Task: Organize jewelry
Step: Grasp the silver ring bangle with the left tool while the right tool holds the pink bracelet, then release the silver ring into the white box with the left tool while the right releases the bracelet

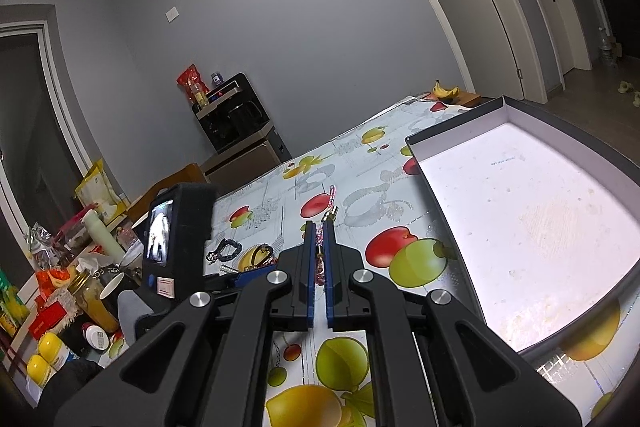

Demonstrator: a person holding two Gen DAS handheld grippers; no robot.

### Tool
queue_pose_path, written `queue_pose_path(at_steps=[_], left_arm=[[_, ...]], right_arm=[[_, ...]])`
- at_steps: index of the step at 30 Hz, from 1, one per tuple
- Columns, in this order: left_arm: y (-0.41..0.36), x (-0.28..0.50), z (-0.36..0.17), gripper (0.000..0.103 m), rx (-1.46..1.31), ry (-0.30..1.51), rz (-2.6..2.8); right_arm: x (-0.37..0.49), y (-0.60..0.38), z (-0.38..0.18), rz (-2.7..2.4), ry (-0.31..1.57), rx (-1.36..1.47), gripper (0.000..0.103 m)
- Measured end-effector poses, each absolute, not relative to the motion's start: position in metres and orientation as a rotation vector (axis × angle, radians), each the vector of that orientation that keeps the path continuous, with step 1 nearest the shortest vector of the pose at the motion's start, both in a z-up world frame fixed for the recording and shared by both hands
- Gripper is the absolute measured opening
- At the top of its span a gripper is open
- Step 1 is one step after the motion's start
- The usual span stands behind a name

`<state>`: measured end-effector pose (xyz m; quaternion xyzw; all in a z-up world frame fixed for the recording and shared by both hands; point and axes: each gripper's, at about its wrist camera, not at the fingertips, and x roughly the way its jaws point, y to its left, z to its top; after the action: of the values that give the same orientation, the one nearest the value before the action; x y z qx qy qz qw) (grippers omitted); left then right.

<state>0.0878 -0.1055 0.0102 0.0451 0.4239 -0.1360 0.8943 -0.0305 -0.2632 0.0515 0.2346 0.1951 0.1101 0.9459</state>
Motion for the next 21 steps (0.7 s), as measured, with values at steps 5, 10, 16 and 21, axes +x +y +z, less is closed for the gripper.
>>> queue_pose_path(at_steps=[5,10,16,21], left_arm=[[-0.088,0.078,0.033,0.052,0.014,0.809,-0.300],[-0.079,0.067,0.054,0.052,-0.041,0.728,-0.318],[-0.085,0.051,0.072,0.052,-0.039,0.625,-0.330],[-0.099,0.032,0.084,0.052,-0.030,0.547,-0.349]], right_arm=[[-0.031,-0.263,0.052,0.228,0.393,0.479,0.004],[-0.031,-0.264,0.053,0.231,0.384,0.480,0.004],[-0.042,-0.278,0.059,0.246,0.327,0.519,0.004],[-0.052,-0.313,0.063,0.213,0.297,0.533,0.004]])
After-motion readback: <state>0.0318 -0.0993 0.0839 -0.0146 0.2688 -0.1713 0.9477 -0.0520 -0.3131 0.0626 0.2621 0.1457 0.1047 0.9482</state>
